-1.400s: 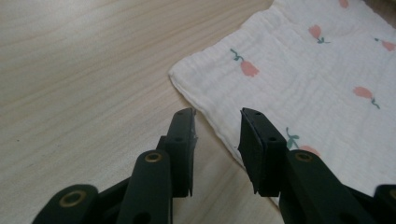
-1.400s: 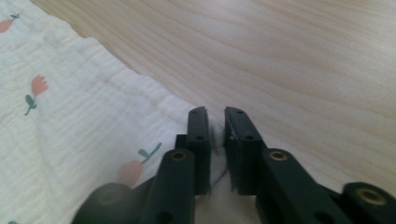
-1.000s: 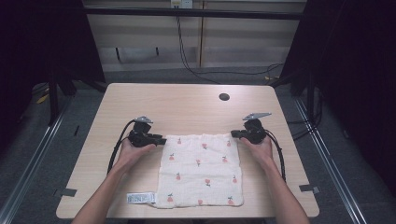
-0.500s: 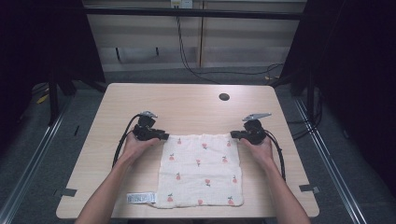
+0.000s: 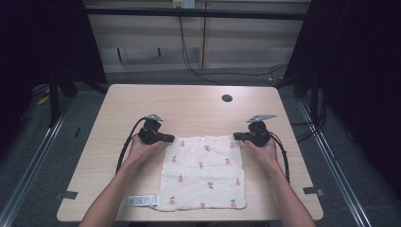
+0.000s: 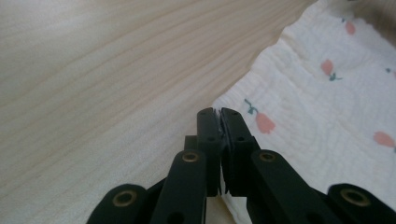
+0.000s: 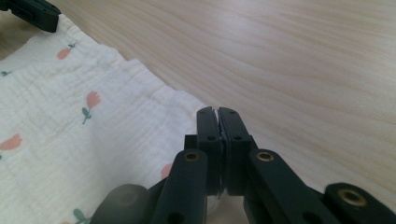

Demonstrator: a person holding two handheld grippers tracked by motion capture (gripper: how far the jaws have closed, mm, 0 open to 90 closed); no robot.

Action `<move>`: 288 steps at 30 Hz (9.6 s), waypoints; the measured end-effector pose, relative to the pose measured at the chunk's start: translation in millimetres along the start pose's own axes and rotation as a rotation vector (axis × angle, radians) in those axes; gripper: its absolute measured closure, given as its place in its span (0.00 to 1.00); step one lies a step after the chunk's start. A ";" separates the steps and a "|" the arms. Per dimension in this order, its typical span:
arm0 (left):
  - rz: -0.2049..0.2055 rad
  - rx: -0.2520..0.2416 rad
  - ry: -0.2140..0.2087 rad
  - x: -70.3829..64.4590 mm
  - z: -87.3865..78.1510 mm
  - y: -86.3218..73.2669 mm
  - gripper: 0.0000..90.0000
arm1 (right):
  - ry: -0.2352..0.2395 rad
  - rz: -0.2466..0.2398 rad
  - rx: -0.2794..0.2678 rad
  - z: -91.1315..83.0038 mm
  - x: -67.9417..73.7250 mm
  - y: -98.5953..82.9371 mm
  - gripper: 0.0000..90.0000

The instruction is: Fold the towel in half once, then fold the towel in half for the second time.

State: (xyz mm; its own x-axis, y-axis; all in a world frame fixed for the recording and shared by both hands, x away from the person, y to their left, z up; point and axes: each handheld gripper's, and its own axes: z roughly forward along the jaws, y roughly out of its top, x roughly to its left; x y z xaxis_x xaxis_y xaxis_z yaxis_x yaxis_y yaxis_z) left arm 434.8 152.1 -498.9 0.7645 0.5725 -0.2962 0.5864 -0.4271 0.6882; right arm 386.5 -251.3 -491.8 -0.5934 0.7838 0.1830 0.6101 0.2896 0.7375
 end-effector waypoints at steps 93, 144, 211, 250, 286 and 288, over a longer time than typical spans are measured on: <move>0.228 -0.054 -0.081 -97.5 -96.0 -56.7 0.97 | 0.109 -0.106 -0.100 -102.0 77.6 -48.9 0.98; 0.257 0.126 -0.104 -96.6 -39.9 -74.6 1.00 | 0.052 -0.198 0.101 -35.7 93.9 -64.5 0.85; 0.045 -0.046 -0.032 -44.6 -53.3 -33.1 0.56 | 0.447 -0.326 0.143 49.5 222.9 -10.3 0.74; 0.082 0.052 -0.032 -48.7 -20.3 -34.6 0.60 | 0.350 -0.404 0.064 54.0 234.2 -30.8 0.93; 0.114 0.067 -0.105 -53.3 -22.2 -36.4 0.96 | 0.402 -0.318 0.084 47.4 232.1 -20.3 0.94; 0.098 0.054 -0.110 -51.5 -26.0 -34.1 0.96 | 0.404 -0.315 0.075 45.6 231.2 -19.0 0.94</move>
State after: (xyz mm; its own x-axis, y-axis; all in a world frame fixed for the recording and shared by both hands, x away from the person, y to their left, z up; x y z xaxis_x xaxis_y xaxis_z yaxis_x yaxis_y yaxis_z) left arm 368.5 155.4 -490.0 0.8416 0.4477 -0.3022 0.5192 -0.5160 0.6813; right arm 261.7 -50.6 -493.1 -0.9009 0.3818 0.2067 0.3961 0.5280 0.7512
